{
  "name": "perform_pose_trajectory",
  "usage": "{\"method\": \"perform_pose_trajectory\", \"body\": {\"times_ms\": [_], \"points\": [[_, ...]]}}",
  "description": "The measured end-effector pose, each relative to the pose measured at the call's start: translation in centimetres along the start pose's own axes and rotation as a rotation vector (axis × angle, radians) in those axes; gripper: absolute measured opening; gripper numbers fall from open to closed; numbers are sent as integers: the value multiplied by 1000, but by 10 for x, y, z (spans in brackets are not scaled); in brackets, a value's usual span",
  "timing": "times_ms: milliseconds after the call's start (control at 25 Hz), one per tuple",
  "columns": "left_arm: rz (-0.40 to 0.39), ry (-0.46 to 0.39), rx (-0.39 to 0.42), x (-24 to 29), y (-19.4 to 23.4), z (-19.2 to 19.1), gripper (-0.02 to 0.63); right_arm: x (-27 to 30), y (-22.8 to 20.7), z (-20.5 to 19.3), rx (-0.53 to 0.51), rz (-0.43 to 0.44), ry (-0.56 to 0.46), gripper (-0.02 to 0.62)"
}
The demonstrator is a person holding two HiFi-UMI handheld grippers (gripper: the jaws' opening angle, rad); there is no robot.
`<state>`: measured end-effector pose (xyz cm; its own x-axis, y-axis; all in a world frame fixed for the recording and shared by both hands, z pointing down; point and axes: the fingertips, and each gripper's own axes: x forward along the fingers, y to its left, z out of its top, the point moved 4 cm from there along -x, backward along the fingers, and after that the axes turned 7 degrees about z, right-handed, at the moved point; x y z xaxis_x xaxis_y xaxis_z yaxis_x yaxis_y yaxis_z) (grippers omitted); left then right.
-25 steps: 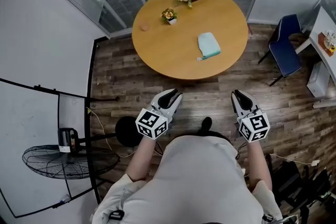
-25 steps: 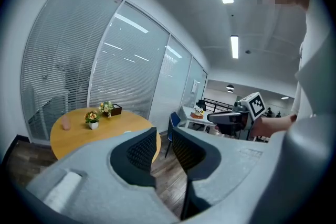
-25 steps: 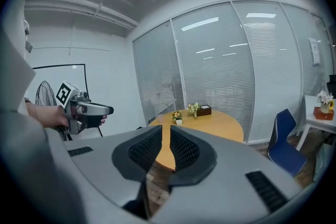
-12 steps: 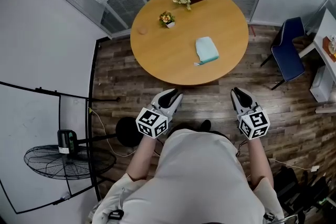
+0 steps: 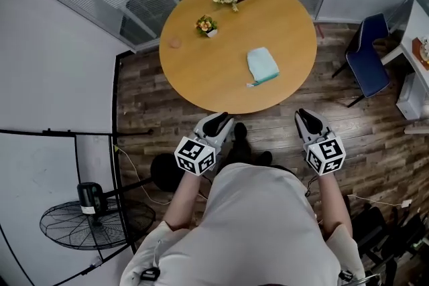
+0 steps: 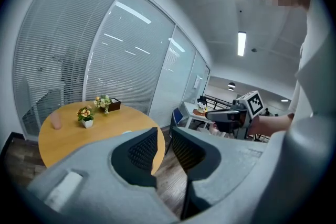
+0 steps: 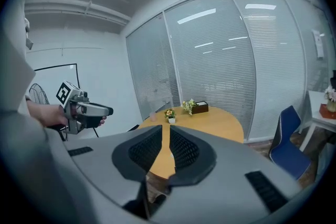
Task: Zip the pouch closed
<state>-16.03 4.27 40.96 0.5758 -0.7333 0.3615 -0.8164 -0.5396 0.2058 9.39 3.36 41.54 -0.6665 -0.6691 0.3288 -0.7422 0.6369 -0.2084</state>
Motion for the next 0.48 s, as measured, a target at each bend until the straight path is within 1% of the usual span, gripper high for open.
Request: {"method": "perform_pose_trajectory", "body": {"times_ms": [280,480], "points": [[-81,27,37,37,53,17,87,47,-15,18,22,-60,17,43],[-158,80,71,66,89,21,87,87,-23,24,41,-99,44,43]]}}
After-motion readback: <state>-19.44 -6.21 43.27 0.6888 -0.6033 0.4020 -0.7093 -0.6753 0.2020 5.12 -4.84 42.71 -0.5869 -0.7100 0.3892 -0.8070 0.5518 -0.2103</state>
